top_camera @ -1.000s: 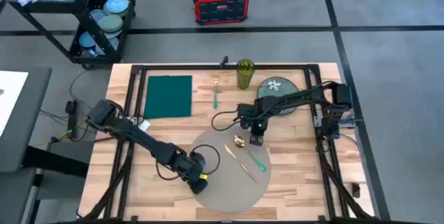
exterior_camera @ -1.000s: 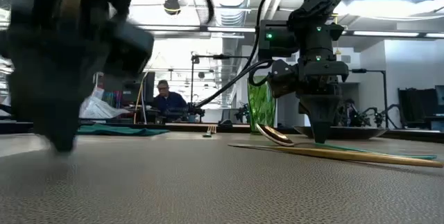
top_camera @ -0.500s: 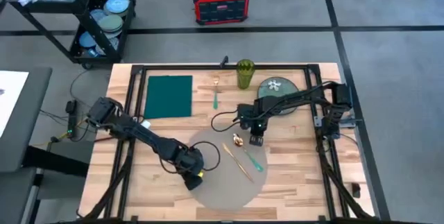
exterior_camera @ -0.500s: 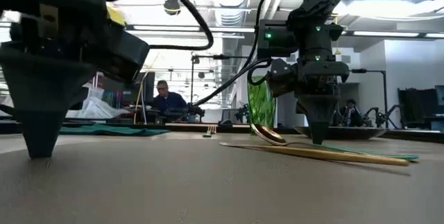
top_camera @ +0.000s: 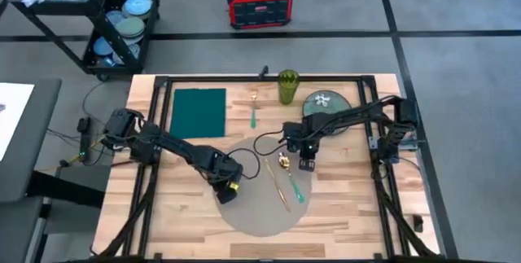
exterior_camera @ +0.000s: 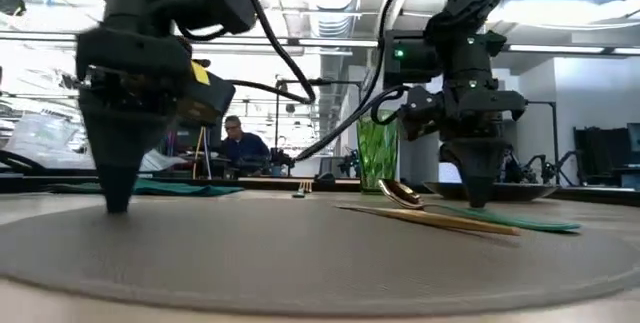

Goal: Set table place
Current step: Adjust the gray placemat

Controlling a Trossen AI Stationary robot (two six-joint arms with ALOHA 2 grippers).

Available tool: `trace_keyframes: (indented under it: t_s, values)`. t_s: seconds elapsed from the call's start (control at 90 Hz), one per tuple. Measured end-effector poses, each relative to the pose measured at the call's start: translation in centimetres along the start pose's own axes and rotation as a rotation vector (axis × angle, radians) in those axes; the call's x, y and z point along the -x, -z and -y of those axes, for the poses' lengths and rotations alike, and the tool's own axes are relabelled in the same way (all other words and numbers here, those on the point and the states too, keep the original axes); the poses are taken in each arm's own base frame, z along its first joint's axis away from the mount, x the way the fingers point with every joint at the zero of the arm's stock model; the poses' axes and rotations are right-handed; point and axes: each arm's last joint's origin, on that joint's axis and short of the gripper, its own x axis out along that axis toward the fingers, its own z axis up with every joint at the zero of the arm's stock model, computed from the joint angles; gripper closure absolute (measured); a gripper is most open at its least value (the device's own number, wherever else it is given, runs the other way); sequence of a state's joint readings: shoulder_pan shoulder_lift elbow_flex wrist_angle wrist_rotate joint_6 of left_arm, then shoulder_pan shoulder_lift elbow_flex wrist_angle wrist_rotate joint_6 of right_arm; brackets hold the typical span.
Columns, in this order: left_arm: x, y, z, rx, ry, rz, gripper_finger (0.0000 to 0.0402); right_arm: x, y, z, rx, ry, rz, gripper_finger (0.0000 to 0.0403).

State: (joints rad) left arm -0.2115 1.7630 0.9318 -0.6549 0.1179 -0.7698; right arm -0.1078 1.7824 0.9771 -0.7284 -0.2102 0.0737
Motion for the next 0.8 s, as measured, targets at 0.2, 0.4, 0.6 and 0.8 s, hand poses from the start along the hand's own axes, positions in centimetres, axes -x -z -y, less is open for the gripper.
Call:
trace_keyframes:
  t_s: [0.2, 0.4, 0.6, 0.8]
  values:
    - [0.2, -0.9, -1.2, -0.041, -0.021, 0.002, 0.0402, -0.2, 0.3, -0.3, 0.042, 0.032, -0.001, 0.0403]
    - [0.3, -1.3, -1.8, -0.078, -0.026, 0.003, 0.0402, 1.3, 1.2, -0.4, 0.030, 0.093, 0.007, 0.0403]
    - [0.3, -1.4, -1.8, -0.140, -0.030, 0.007, 0.0402, 4.5, 2.5, 0.0, 0.044, 0.258, 0.050, 0.0403]
    - [0.3, -1.5, -1.9, -0.213, -0.031, 0.010, 0.0402, 5.5, 2.0, 1.1, 0.044, 0.258, 0.130, 0.0403]
